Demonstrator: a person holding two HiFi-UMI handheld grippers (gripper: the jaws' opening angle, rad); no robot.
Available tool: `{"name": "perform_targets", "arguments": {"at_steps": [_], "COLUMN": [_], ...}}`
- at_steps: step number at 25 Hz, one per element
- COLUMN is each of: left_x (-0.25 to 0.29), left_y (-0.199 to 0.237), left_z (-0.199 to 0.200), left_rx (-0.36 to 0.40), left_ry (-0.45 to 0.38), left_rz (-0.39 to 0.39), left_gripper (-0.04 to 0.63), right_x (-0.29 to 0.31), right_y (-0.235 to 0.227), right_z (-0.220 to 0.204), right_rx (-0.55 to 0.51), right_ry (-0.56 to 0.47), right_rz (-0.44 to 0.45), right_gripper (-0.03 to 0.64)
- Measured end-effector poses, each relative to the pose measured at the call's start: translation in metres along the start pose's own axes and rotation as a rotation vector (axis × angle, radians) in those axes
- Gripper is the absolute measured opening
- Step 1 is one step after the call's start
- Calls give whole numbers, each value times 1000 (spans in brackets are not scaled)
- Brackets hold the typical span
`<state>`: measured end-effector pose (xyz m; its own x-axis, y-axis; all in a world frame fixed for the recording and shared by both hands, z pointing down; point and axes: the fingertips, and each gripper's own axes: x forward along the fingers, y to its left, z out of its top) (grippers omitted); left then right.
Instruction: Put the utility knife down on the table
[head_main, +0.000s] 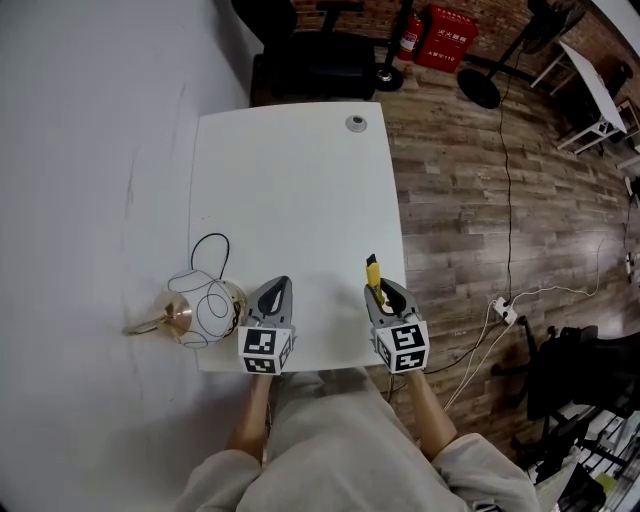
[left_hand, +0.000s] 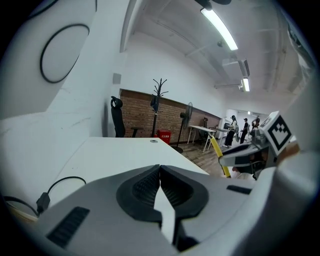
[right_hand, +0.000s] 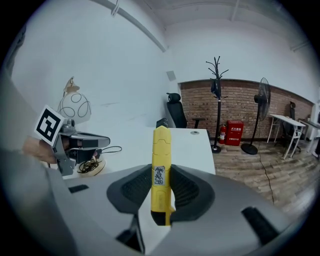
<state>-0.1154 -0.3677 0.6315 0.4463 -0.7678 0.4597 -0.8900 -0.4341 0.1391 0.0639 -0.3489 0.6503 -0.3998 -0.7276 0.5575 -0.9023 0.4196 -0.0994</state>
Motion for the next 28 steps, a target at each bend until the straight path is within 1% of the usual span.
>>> {"name": "perform_targets", "arguments": {"at_steps": [3, 8, 23, 28], "left_x": [3, 5, 10, 11], "left_y": [2, 4, 13, 12], "left_z": [-5, -7, -7, -7], "left_rx": [-9, -26, -46, -48], "left_ry": [7, 12, 18, 20], "left_rz": [-7, -6, 23, 24], "left_gripper": [6, 6, 6, 6], "right_x": [10, 28, 71, 85], "right_y": [1, 5, 16, 18], "right_z": [-5, -12, -37, -54], "right_rx": [-40, -175, -794, -962], "right_ry": [30, 101, 290, 355], "right_rz": [9, 54, 215, 272], "right_gripper": [109, 109, 110, 110]}}
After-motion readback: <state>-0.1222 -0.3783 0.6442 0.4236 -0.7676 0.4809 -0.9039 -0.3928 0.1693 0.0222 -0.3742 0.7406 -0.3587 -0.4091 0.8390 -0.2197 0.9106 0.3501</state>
